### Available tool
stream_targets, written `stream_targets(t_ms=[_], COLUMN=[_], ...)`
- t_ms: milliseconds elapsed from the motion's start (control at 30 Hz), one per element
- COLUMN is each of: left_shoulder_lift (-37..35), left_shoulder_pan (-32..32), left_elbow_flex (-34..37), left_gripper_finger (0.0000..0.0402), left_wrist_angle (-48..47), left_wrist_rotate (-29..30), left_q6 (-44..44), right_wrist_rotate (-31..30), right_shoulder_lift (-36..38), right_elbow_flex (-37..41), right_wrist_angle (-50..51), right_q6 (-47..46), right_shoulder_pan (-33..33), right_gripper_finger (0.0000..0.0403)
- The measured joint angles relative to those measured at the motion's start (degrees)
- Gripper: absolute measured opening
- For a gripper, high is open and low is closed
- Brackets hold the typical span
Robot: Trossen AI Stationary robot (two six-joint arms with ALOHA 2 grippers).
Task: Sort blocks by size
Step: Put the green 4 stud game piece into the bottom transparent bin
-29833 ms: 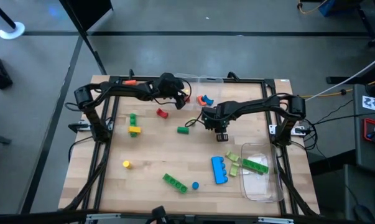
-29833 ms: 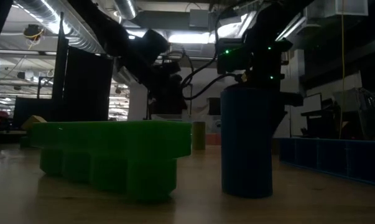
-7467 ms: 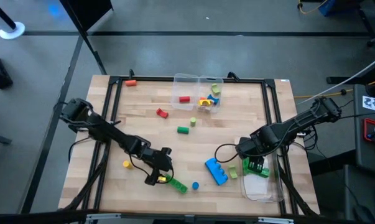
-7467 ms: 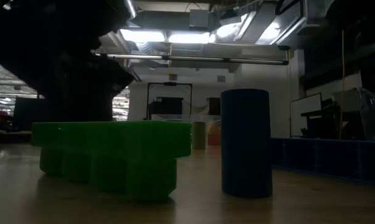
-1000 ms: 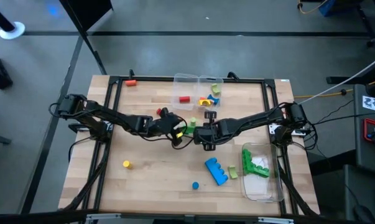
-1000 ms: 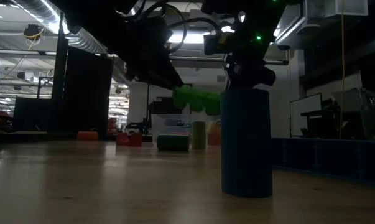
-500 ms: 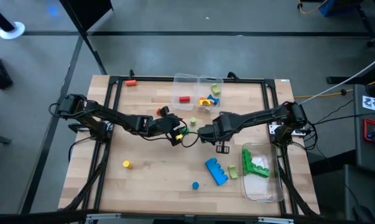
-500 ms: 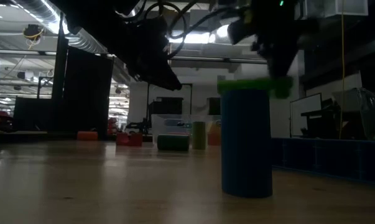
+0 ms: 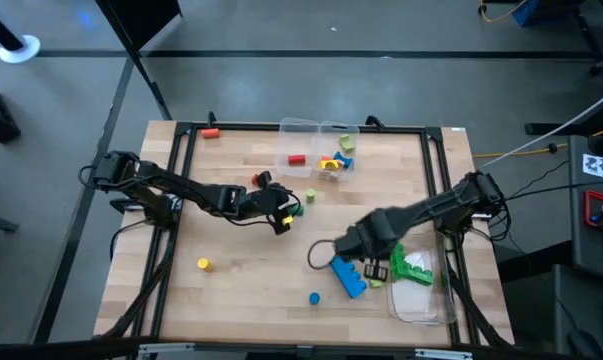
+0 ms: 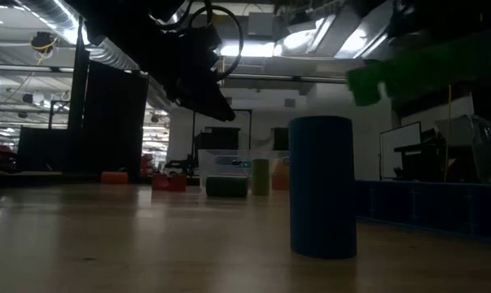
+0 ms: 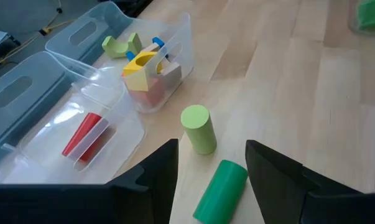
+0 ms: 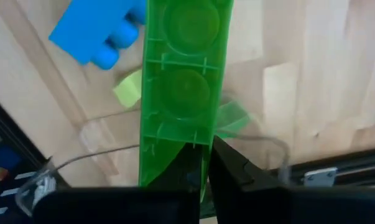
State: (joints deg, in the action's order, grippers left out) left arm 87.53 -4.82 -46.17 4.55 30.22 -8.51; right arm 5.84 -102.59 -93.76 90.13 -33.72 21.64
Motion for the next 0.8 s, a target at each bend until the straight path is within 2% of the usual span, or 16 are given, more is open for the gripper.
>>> stream_targets(t_ms=[200, 567, 800], left_shoulder_lift=[0.0, 0.07, 0.07], left_shoulder_pan=[0.0, 0.0, 0.0], left_elbow_flex=[0.0, 0.0, 0.0], left_gripper_finger=[0.017, 0.017, 0.017], left_wrist_angle=[0.03, 0.42, 0.4], left_wrist_rotate=[0.0, 0.0, 0.01], left_q6=[0.0, -0.31, -0.39], right_wrist_rotate=[1.3, -0.78, 2.35], right_shoulder_lift=[1.17, 6.1, 6.17], right_elbow_flex=[2.04, 8.22, 15.91], right_wrist_angle=[-0.37, -0.16, -0.09], right_q6=[-8.73, -37.61, -51.43], right_shoulder_pan=[8.12, 23.28, 29.67], right_gripper_finger=[0.0017, 0.0017, 0.0017])
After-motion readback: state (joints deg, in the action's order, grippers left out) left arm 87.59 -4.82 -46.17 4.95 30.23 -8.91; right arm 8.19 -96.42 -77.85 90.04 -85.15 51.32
